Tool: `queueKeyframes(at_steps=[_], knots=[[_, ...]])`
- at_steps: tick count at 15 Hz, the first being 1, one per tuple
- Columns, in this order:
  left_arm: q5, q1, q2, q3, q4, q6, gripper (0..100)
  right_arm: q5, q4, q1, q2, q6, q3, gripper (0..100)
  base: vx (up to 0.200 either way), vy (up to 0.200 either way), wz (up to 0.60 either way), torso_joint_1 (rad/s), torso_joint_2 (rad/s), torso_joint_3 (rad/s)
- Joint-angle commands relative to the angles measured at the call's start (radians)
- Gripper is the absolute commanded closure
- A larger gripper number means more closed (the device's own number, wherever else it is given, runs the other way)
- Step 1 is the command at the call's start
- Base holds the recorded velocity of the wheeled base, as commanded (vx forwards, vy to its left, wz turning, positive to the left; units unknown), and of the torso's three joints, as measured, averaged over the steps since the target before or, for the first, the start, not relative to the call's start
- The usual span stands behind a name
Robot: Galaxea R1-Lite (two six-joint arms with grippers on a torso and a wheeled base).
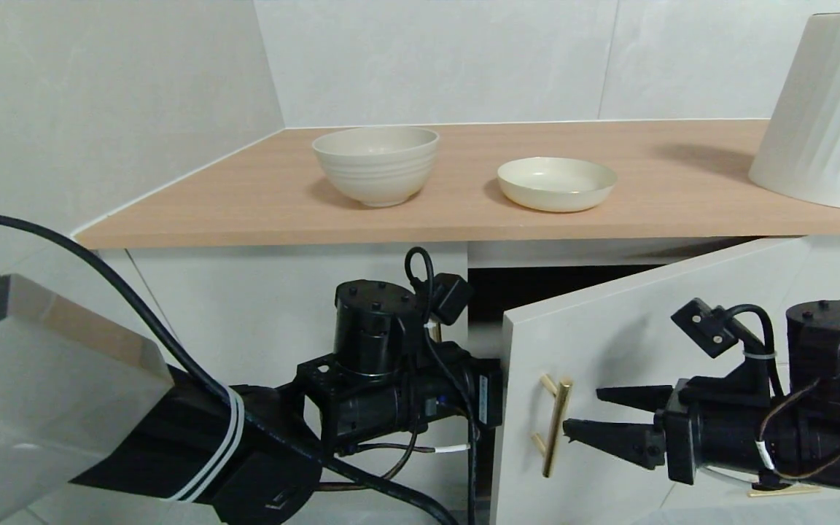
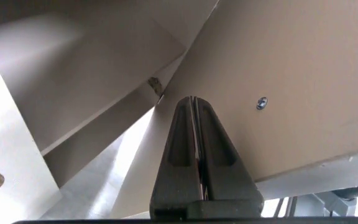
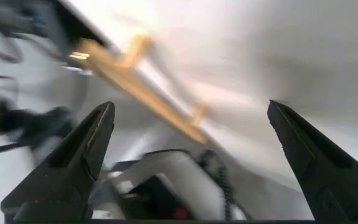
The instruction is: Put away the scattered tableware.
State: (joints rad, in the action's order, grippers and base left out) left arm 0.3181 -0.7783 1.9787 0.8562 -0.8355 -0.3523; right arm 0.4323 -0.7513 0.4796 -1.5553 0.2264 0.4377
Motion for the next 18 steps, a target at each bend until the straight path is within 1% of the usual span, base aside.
queueKeyframes(at_steps=[1,2,4,5,6,7,9,13,18], knots=[[0.009,-0.004,-0.011,-0.002,0.003,-0.002,100,-0.279,0.069,0.030,0.109,-0.110,-0.010,0,0.000,0.000,0.00,0.000,0.00,0.000],[0.007,-0.004,-0.017,-0.002,0.004,-0.002,100,-0.280,0.130,0.060,0.196,-0.110,-0.008,0,0.000,0.000,0.00,0.000,0.00,0.000],[0.003,-0.004,-0.018,-0.002,0.004,-0.002,100,-0.284,0.326,0.116,0.339,-0.110,0.021,0,0.000,0.000,0.00,0.000,0.00,0.000],[0.001,-0.009,-0.018,-0.003,0.004,-0.002,100,-0.284,0.400,0.132,0.399,-0.108,0.027,0,0.000,0.000,0.00,0.000,0.00,0.000],[-0.001,-0.010,-0.018,-0.003,0.004,-0.002,100,-0.282,0.432,0.132,0.434,-0.108,0.026,0,0.000,0.000,0.00,0.000,0.00,0.000],[-0.011,-0.010,-0.017,-0.003,0.004,-0.002,100,-0.274,0.448,0.132,0.454,-0.102,0.021,0,0.000,0.000,0.00,0.000,0.00,0.000],[-0.013,-0.010,-0.017,-0.005,0.004,-0.002,100,-0.230,0.451,0.132,0.462,-0.085,0.016,0,0.000,0.000,0.00,0.000,0.00,0.000],[-0.013,-0.013,-0.014,-0.003,0.004,-0.002,100,-0.219,0.449,0.132,0.462,-0.085,0.010,0,0.000,0.000,0.00,0.000,0.00,0.000],[-0.010,-0.022,0.011,0.012,0.004,-0.002,100,-0.215,0.449,0.132,0.462,-0.085,0.007,0,-0.200,0.000,0.00,0.007,0.01,0.003]])
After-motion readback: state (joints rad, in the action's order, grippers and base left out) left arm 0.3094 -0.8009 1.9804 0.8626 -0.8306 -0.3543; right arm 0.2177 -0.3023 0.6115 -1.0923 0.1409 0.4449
